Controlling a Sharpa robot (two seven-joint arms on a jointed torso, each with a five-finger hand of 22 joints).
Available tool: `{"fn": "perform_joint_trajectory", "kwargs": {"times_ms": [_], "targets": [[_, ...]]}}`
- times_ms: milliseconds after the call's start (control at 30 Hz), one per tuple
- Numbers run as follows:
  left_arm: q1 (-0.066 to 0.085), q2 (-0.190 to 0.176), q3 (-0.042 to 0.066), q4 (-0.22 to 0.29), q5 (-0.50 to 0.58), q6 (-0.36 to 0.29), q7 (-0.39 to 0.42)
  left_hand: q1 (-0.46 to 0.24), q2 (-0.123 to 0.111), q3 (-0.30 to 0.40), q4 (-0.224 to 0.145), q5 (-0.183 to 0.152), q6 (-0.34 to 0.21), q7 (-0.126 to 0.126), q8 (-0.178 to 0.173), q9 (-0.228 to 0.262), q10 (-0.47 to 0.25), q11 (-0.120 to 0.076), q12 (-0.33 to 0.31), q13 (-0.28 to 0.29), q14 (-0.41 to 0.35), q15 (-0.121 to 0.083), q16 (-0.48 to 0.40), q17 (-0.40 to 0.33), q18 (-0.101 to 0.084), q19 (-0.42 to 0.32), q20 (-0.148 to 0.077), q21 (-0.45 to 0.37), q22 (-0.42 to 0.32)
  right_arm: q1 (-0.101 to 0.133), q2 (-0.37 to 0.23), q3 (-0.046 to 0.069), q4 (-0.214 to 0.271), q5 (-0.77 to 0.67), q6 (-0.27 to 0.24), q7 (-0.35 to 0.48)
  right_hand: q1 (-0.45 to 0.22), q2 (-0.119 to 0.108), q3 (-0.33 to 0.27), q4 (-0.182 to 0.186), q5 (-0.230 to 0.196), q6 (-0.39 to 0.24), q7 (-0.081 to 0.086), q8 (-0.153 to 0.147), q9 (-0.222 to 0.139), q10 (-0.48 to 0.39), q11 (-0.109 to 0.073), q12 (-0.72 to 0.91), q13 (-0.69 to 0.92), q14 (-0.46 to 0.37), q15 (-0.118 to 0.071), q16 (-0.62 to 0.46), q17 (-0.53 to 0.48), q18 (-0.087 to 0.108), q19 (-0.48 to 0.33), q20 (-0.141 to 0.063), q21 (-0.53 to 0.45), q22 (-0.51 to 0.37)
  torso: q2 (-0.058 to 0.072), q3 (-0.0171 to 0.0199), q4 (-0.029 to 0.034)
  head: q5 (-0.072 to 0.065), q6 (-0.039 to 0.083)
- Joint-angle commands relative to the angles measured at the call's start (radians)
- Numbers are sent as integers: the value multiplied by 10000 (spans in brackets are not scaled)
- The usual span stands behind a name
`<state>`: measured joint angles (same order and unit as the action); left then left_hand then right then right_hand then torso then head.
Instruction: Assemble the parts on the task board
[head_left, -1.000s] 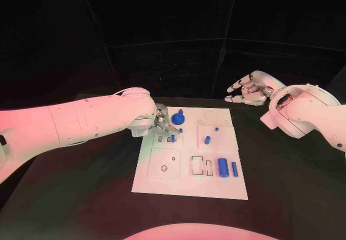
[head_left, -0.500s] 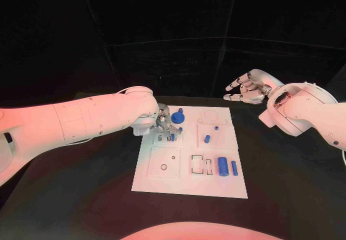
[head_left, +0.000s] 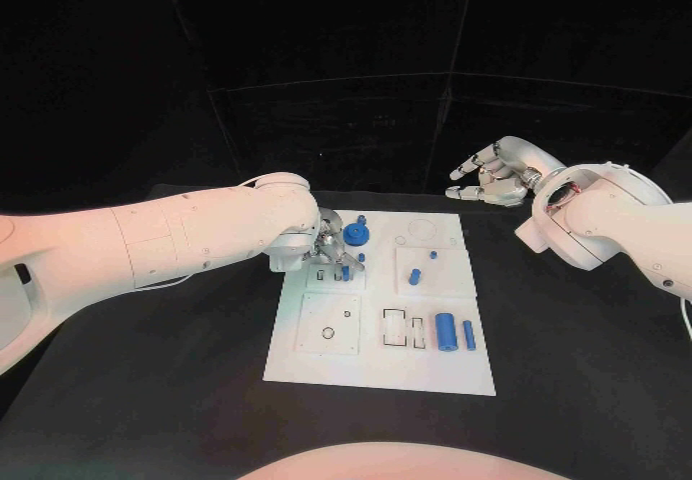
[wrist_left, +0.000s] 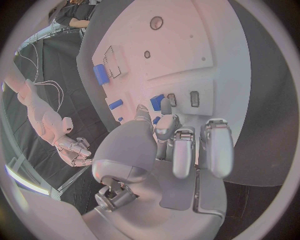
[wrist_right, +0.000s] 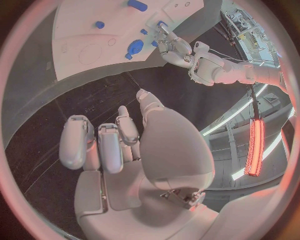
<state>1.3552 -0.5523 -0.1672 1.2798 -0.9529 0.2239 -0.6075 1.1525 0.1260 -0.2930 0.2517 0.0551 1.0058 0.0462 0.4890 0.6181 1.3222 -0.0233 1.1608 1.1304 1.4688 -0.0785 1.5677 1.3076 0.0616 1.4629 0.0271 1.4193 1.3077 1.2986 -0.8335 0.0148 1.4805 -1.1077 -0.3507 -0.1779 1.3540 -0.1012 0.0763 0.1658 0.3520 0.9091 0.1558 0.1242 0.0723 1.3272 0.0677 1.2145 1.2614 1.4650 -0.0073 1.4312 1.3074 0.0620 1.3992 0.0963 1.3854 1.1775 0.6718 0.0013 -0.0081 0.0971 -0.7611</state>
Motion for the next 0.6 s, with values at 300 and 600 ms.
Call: {"fn": "perform_joint_trajectory", "kwargs": {"times_ms": [300,600], "targets": [[5,52,-54,-40,180,227,-57,267,89,100,-192,-18,-113,-15,97,122,19,-9,44,49,1020,-60,31,2632,-109,274,-36,-28,46,26,53,10,-24,-48,-1,6,117,42,-3,68,47,-32,-4,76,-6,-29,-13,-28,11,557,-45,-31,503,169,-81,-26,-78,-25,3,2,1,-20,-47],[3,62,-70,-35,189,57,-59,1421,630,1032,-1118,-2,-280,-87,91,351,-7,-75,18,80,1020,-112,31,2632,-97,242,-68,-46,39,25,75,10,-46,-48,16,-10,126,62,6,76,54,-32,-4,82,-6,-31,-14,-30,9,555,-46,-40,492,171,-86,-27,-86,-39,3,-3,-3,-27,-85]]}}
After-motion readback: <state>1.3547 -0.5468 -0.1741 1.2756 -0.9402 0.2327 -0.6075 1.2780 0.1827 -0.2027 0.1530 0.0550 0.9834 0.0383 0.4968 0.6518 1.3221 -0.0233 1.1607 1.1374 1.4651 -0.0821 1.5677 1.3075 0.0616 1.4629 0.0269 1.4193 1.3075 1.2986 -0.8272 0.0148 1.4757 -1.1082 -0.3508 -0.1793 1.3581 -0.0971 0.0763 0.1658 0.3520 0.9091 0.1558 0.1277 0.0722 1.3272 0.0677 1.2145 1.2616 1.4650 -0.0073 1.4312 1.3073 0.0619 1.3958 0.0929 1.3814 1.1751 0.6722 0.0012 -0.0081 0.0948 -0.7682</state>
